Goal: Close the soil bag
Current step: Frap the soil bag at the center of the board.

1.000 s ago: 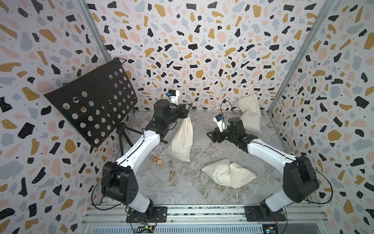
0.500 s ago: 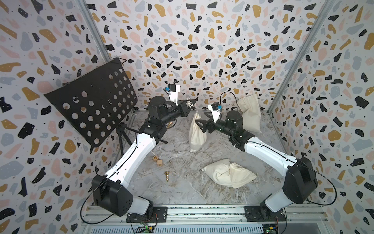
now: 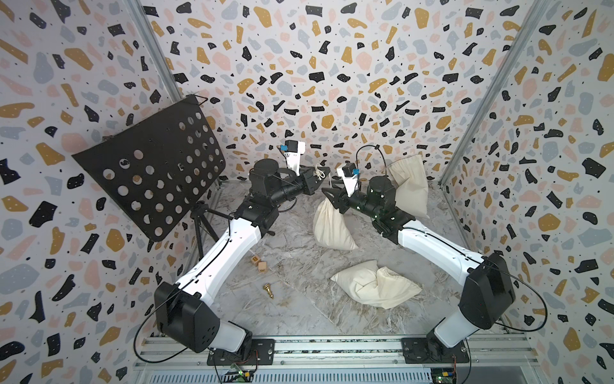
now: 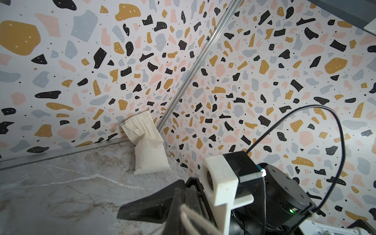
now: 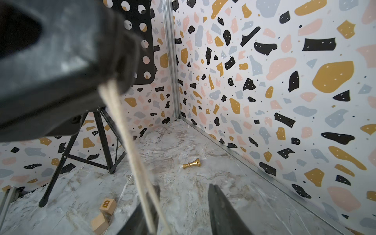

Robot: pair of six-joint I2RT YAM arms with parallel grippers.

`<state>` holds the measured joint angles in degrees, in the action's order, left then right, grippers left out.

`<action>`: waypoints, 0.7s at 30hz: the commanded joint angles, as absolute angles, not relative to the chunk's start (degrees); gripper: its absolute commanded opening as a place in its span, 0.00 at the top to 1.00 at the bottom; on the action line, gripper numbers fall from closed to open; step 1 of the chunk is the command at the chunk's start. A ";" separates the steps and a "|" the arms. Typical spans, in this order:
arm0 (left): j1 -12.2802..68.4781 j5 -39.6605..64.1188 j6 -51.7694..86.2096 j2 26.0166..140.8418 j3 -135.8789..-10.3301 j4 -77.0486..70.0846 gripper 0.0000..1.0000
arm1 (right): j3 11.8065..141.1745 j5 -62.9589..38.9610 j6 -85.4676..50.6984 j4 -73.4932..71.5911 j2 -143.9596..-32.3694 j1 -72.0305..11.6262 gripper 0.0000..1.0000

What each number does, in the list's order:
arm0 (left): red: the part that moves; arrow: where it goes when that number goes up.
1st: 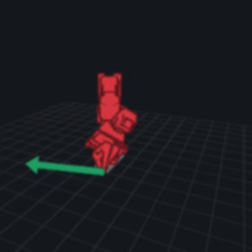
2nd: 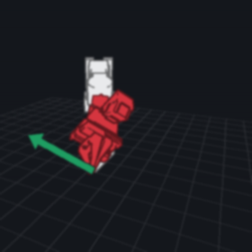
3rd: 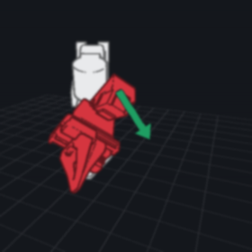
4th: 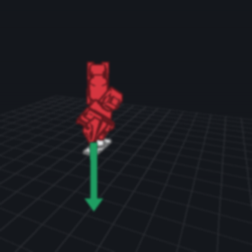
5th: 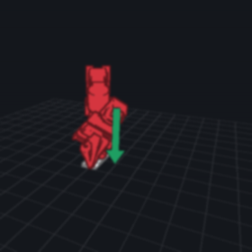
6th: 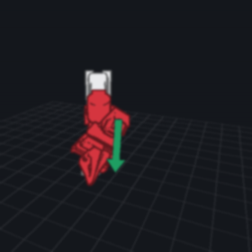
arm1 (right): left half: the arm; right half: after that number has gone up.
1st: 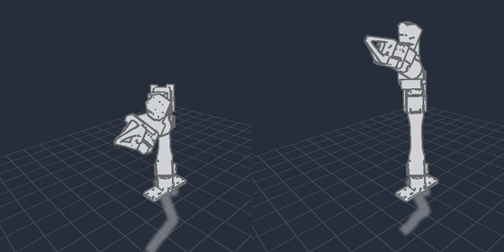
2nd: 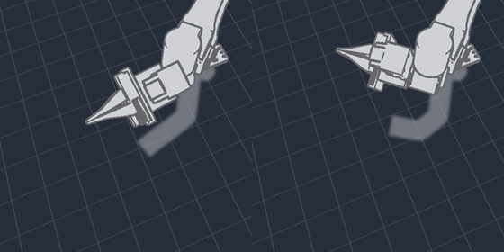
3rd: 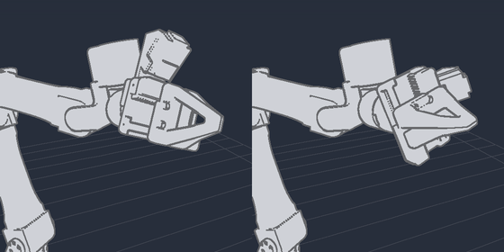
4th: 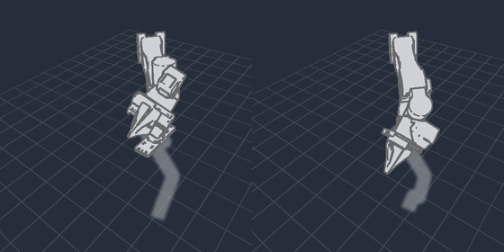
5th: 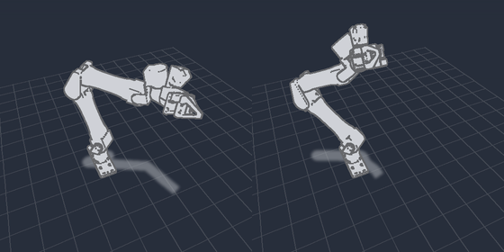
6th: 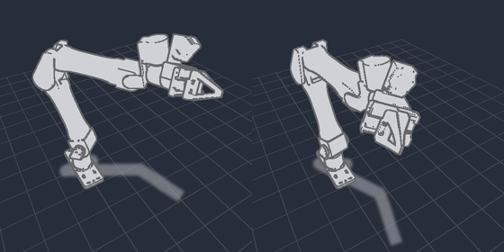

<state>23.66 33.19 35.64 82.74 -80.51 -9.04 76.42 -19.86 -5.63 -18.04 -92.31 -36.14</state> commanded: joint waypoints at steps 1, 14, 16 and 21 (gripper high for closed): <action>23.91 34.83 35.51 81.83 -83.41 -16.38 1.00 | 79.12 -24.61 -4.48 -15.78 -91.93 -35.27 0.68; 23.92 35.66 33.63 80.18 -86.84 -14.56 1.00 | 71.08 -28.14 -7.58 -13.75 -91.53 -32.81 0.91; 23.92 35.10 32.99 79.76 -89.47 -13.60 1.00 | 68.13 -25.86 -7.46 -13.48 -92.48 -32.84 0.88; 22.78 33.12 32.43 79.63 -96.89 -11.81 1.00 | 61.63 -20.32 -7.89 -13.16 -96.53 -32.74 0.83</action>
